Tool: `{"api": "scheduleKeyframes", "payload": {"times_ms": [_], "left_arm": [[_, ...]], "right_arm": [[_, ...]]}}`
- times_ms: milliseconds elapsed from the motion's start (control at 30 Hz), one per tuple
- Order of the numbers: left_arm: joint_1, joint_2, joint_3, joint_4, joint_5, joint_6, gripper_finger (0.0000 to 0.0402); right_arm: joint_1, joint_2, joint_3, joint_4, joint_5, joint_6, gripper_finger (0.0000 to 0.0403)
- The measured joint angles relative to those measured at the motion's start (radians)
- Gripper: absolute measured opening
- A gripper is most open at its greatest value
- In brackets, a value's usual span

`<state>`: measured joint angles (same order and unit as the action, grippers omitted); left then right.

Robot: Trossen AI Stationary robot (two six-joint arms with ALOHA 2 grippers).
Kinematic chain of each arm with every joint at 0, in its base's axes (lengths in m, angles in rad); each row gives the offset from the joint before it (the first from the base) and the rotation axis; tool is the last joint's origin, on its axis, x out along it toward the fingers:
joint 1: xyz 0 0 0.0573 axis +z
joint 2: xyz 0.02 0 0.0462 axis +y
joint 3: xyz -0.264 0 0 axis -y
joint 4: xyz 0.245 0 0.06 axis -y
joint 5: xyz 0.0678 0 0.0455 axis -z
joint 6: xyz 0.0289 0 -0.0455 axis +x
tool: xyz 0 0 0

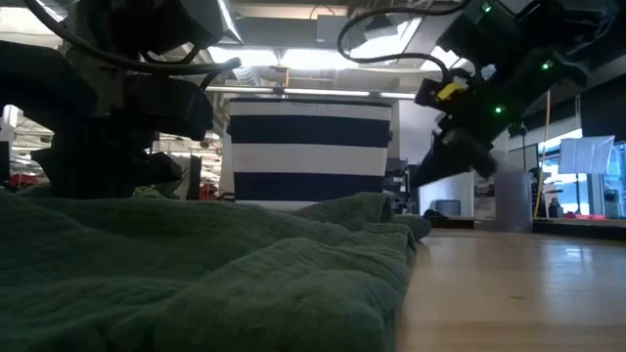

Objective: Fold Laundry from Bin
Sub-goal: Fold the green polo shirt

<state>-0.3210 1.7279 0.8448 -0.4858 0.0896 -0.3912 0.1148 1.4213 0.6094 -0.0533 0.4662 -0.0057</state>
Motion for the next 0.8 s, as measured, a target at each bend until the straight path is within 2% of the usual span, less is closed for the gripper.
{"api": "scheduleKeyframes", "payload": {"times_ms": [133, 267, 433, 567, 800], "left_arm": [[-0.003, -0.002, 0.001, -0.001, -0.002, 0.0, 0.0], [0.001, -0.026, 0.044, -0.021, -0.024, 0.006, 0.0], [0.003, -0.089, 0.133, -0.036, -0.156, 0.033, 0.0], [0.016, -0.092, 0.188, -0.041, -0.265, 0.088, 0.0001], [0.102, -0.096, 0.243, 0.141, -0.274, 0.248, 0.0053]], "right_arm": [[0.014, 0.018, 0.0, -0.001, -0.145, -0.007, 0.0028], [0.019, 0.023, 0.0, -0.01, -0.155, -0.022, 0.0061], [0.016, 0.021, 0.0, -0.028, -0.066, -0.001, 0.011], [0.016, 0.014, 0.0, -0.079, -0.03, 0.041, 0.0125], [0.017, -0.05, -0.006, -0.196, 0.008, 0.12, 0.0117]]}}
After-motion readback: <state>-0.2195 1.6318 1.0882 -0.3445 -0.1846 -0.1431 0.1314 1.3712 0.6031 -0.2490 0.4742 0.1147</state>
